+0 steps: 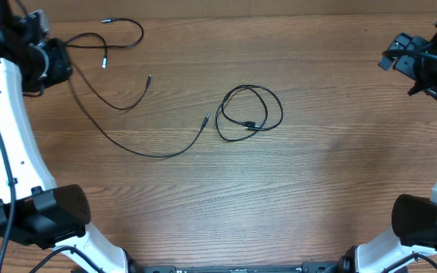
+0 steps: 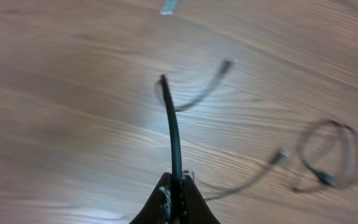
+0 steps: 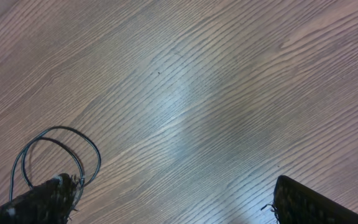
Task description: Untangle cables
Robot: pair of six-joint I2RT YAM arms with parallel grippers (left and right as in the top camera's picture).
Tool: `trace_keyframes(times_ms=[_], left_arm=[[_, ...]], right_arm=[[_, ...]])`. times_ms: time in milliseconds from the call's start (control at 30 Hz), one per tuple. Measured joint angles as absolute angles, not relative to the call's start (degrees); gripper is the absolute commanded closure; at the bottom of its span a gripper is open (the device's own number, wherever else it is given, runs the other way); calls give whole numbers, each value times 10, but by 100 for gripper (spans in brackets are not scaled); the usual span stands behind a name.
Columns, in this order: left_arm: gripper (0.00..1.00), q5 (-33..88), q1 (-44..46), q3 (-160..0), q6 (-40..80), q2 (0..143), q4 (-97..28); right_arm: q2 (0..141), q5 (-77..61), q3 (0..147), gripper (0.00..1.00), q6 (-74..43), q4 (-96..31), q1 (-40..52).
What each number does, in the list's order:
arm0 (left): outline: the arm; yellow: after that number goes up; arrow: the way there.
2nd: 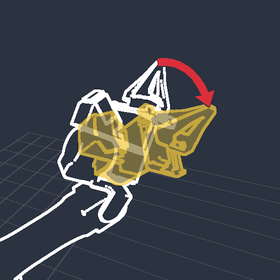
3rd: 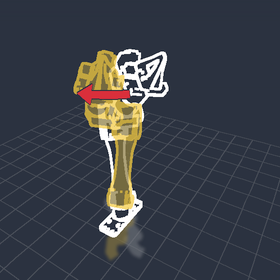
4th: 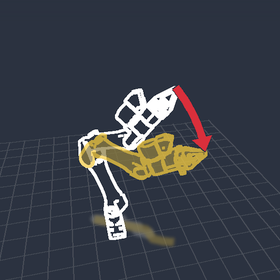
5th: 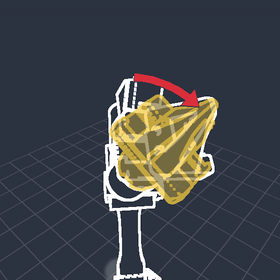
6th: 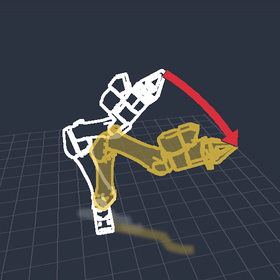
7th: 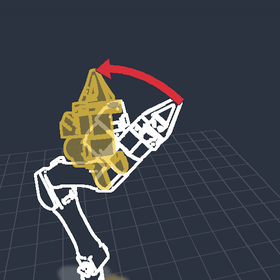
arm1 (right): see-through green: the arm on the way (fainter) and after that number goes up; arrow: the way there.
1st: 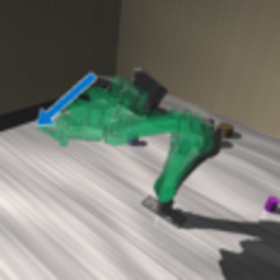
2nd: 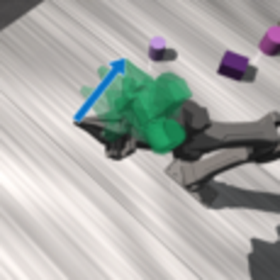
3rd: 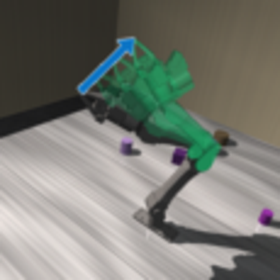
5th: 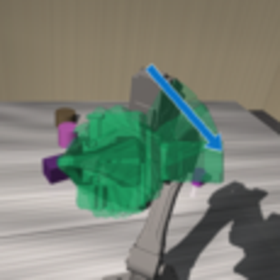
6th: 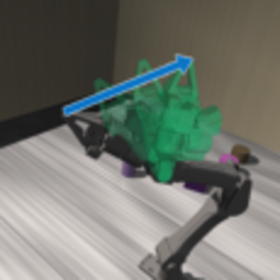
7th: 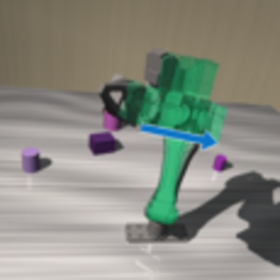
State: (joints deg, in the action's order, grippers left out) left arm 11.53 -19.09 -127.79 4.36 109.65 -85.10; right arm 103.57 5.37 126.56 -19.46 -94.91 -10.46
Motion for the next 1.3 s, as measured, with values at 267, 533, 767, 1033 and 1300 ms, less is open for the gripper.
trace_keyframes(times_ms=[267, 533, 767, 1033, 1300], left_arm=[[96, 2, -259, -1175, 80, 1096, -727], [56, -124, -302, -1094, 126, 1101, -608], [32, -156, -314, -1089, 141, 1149, -612], [13, -113, -314, -1083, 147, 1214, -674], [12, -100, -336, -1082, 182, 1287, -734]], right_arm=[[1036, 53, 1266, 0, -195, -949, -105], [1036, 53, 1266, 0, -195, -949, -105], [1036, 53, 1266, 0, -195, -949, -105], [1036, 53, 1266, 0, -195, -949, -105], [1036, 53, 1266, 0, -195, -948, -105]])
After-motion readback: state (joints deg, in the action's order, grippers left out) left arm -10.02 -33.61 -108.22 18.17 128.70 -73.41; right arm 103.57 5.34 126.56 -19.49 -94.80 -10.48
